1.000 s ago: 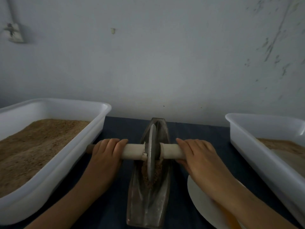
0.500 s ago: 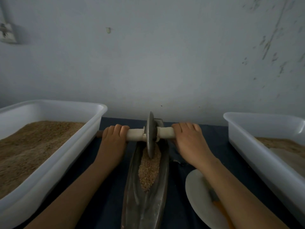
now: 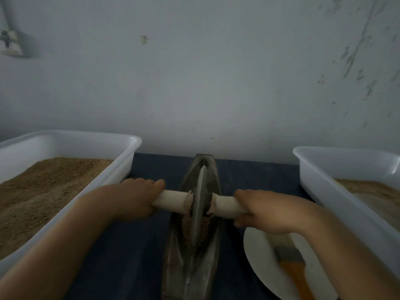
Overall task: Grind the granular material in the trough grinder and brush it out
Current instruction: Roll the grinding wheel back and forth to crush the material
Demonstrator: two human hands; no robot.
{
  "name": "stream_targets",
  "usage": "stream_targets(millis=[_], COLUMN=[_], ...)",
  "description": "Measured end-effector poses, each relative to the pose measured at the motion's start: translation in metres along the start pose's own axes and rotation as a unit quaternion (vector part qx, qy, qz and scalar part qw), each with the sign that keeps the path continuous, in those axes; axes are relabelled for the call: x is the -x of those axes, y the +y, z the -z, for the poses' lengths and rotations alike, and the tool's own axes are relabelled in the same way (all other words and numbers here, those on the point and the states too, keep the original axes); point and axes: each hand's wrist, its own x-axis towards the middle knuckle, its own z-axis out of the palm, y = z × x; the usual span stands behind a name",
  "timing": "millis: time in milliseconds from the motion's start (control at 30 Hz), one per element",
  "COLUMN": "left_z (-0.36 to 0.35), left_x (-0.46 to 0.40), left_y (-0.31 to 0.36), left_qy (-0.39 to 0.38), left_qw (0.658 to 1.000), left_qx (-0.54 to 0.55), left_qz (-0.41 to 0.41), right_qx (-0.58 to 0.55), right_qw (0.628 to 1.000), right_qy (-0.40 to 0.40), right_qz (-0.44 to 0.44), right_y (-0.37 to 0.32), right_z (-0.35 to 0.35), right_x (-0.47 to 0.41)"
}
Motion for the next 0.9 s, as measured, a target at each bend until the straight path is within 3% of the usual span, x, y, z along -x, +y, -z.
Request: stream_targets(millis=[167,300,500,700,900], left_z=[-0.007,-0.022,-0.024,-0.023,-0.003], left_x=[-0.014,-0.038,-0.055,-0.043,-0.007], left_y=[-0.001,0.0,0.006,-0.001,-0.002], left_qy=[0.053,0.21,0.375,0.264,0.039], left_qw=[0.998,0.975,0.924,0.963,0.999], left_qx=[0.012,-0.035,-0.068,-0.041,0.017], left_qz=[0.026,0.066,0.032,0.041,-0.006], right_qx=[0.072,0.119,0.023,0.074,0.039], right_qw=[0.985,0.949,0.94,0.954,0.995], right_qy=[0.153,0.289,0.338,0.286,0.092], right_qz=[-0.025,-0.037,-0.043,-0.046,-0.021], right_y=[0.008,0.029,0.049,0.034,0.001], right_z=[-0.015,-0.035,-0.05,-0.04,-0.009], right_x=[-0.027,-0.059,-0.079,-0.061,-0.017])
